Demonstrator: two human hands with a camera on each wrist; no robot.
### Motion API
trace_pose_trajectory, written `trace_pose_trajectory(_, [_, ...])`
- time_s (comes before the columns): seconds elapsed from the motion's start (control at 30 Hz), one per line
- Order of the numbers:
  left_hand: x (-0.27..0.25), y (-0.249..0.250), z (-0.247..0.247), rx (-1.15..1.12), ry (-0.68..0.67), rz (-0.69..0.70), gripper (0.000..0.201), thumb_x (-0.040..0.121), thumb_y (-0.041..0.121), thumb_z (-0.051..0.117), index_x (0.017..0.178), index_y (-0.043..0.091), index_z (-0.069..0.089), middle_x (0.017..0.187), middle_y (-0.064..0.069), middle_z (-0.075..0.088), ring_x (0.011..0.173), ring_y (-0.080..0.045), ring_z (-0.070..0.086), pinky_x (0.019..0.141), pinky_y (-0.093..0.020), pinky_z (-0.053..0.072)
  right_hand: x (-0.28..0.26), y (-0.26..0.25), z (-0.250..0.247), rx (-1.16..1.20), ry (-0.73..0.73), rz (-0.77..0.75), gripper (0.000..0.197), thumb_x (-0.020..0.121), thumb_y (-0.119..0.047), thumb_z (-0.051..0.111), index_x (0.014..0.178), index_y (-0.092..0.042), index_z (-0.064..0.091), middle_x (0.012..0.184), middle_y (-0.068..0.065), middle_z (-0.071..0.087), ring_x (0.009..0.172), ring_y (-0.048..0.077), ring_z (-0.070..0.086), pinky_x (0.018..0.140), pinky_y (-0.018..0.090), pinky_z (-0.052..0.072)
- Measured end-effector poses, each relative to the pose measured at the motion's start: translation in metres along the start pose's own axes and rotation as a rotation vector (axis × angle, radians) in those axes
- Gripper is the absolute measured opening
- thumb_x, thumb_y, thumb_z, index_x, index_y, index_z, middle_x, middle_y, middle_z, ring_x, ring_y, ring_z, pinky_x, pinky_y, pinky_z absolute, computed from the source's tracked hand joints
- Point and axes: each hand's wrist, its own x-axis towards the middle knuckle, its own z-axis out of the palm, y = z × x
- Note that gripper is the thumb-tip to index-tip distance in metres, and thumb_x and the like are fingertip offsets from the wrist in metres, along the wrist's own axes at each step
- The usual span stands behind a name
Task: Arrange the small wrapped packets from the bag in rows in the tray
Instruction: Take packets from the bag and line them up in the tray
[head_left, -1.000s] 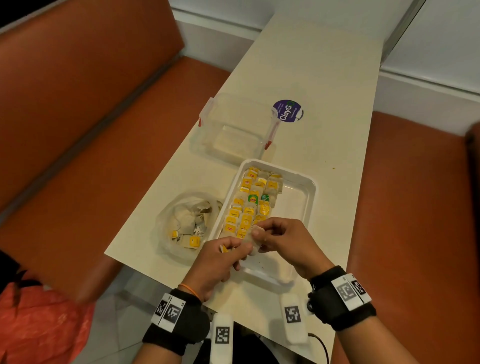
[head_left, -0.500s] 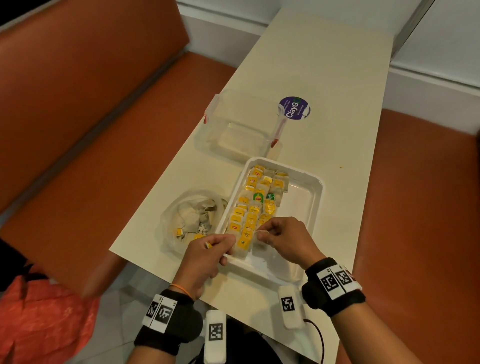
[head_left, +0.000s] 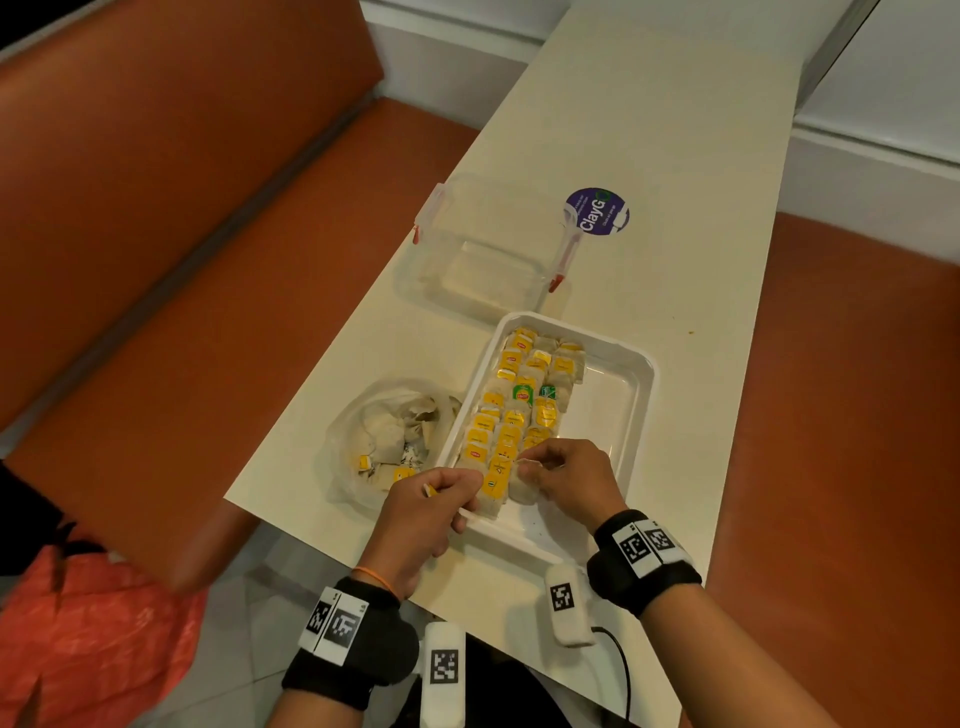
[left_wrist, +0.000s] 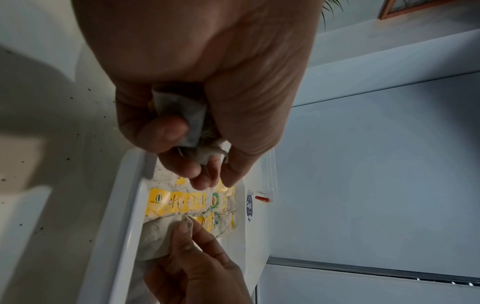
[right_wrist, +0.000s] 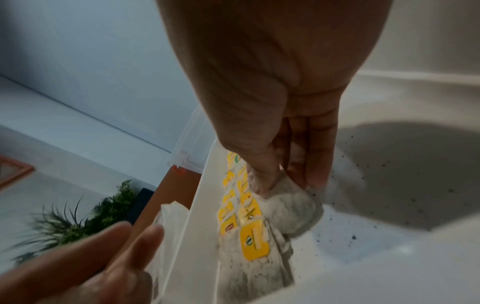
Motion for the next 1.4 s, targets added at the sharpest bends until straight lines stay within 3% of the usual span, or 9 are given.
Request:
trace_pose_trajectory(0.17, [-0.001, 0.002, 0.0, 0.009, -0.001, -0.006, 0.018, 0.093, 0.03, 0.077, 0.096, 0.012, 0.08, 0.079, -0.002, 0.069, 0.071, -0.023, 0.049, 0.047, -0.026, 0.028, -0.002, -0.001, 0.001, -0.064, 0.084, -0.023, 0.012, 0.085, -0.022, 0.083, 0.096, -0.025, 0.081, 0.087, -0.013, 0.073, 0.079, -0.002, 0.063, 0.068, 0.01, 0.042])
trace_pose_trajectory(0.37, [-0.001, 0.006, 0.003, -0.007, 0.01, -0.015, 0.021, 0.094, 0.032, 0.076, 0.1, 0.012, 0.079, 0.084, -0.004, 0.071, 0.066, -0.017, 0.052, 0.047, -0.027, 0.029, -0.004, -0.002, -0.006, -0.121, 0.14, -0.022, 0.028, 0.075, -0.023, 0.091, 0.098, -0.027, 0.076, 0.098, -0.011, 0.069, 0.09, 0.007, 0.064, 0.074, 0.016, 0.044])
trace_pose_trajectory(0.47, [-0.004, 0.014, 0.009, -0.058, -0.016, -0.028, 0.035, 0.095, 0.047, 0.071, 0.107, 0.016, 0.079, 0.09, -0.006, 0.074, 0.064, -0.014, 0.055, 0.046, -0.026, 0.03, -0.011, -0.012, -0.012, -0.061, 0.189, -0.07, 0.032, 0.072, -0.028, 0.094, 0.099, -0.031, 0.076, 0.102, -0.012, 0.069, 0.085, 0.008, 0.064, 0.079, 0.022, 0.049])
trace_pose_trajectory(0.6, [-0.008, 0.026, 0.02, -0.242, -0.097, -0.118, 0.064, 0.096, 0.071, 0.05, 0.118, 0.016, 0.075, 0.091, -0.01, 0.075, 0.063, -0.015, 0.057, 0.045, -0.025, 0.028, -0.038, -0.049, -0.028, 0.029, -0.001, -0.159, 0.036, 0.068, -0.034, 0.097, 0.099, -0.034, 0.078, 0.096, -0.011, 0.072, 0.069, 0.007, 0.062, 0.064, 0.011, 0.048])
trace_pose_trajectory(0.8, [-0.007, 0.029, 0.03, -0.328, -0.217, -0.133, 0.09, 0.093, 0.082, 0.036, 0.126, 0.006, 0.071, 0.098, -0.017, 0.073, 0.051, -0.013, 0.053, 0.041, -0.024, 0.029, -0.069, -0.082, -0.042, -0.103, -0.211, -0.359, 0.05, 0.062, -0.046, 0.097, 0.107, -0.041, 0.076, 0.101, -0.017, 0.07, 0.081, 0.008, 0.066, 0.074, 0.025, 0.057])
trace_pose_trajectory(0.9, [-0.011, 0.033, 0.034, -0.27, -0.258, -0.097, 0.086, 0.094, 0.08, 0.034, 0.123, 0.009, 0.074, 0.09, -0.016, 0.073, 0.053, -0.012, 0.053, 0.042, -0.024, 0.029, -0.068, -0.085, -0.044, -0.172, -0.21, -0.398, 0.031, 0.073, -0.041, 0.092, 0.095, -0.053, 0.073, 0.099, -0.016, 0.068, 0.08, 0.006, 0.063, 0.076, 0.027, 0.056])
trace_pose_trajectory(1.0, [-0.014, 0.036, 0.033, -0.247, -0.301, -0.066, 0.084, 0.093, 0.081, 0.035, 0.123, 0.015, 0.077, 0.077, -0.009, 0.064, 0.06, -0.013, 0.055, 0.043, -0.025, 0.028, -0.065, -0.08, -0.044, -0.206, -0.175, -0.34, 0.013, 0.081, -0.044, 0.084, 0.09, -0.044, 0.074, 0.102, -0.015, 0.068, 0.082, 0.006, 0.064, 0.079, 0.031, 0.056])
trace_pose_trajectory(1.2, [-0.017, 0.033, 0.026, -0.243, -0.28, 0.036, 0.045, 0.091, 0.044, 0.072, 0.116, 0.007, 0.073, 0.096, -0.011, 0.066, 0.066, -0.016, 0.059, 0.04, -0.021, 0.03, -0.06, -0.065, -0.052, 0.002, -0.169, -0.222, 0.017, 0.082, -0.046, 0.085, 0.088, -0.031, 0.078, 0.093, -0.013, 0.076, 0.08, 0.006, 0.07, 0.078, 0.028, 0.057])
trace_pose_trajectory(1.4, [-0.018, 0.029, 0.026, -0.21, -0.222, 0.068, 0.033, 0.097, 0.031, 0.068, 0.116, 0.004, 0.074, 0.1, -0.018, 0.075, 0.06, -0.016, 0.057, 0.038, -0.019, 0.031, -0.068, -0.066, -0.061, 0.231, -0.235, -0.169, 0.017, 0.089, -0.036, 0.081, 0.096, -0.021, 0.08, 0.091, -0.006, 0.079, 0.076, 0.008, 0.068, 0.073, 0.03, 0.058])
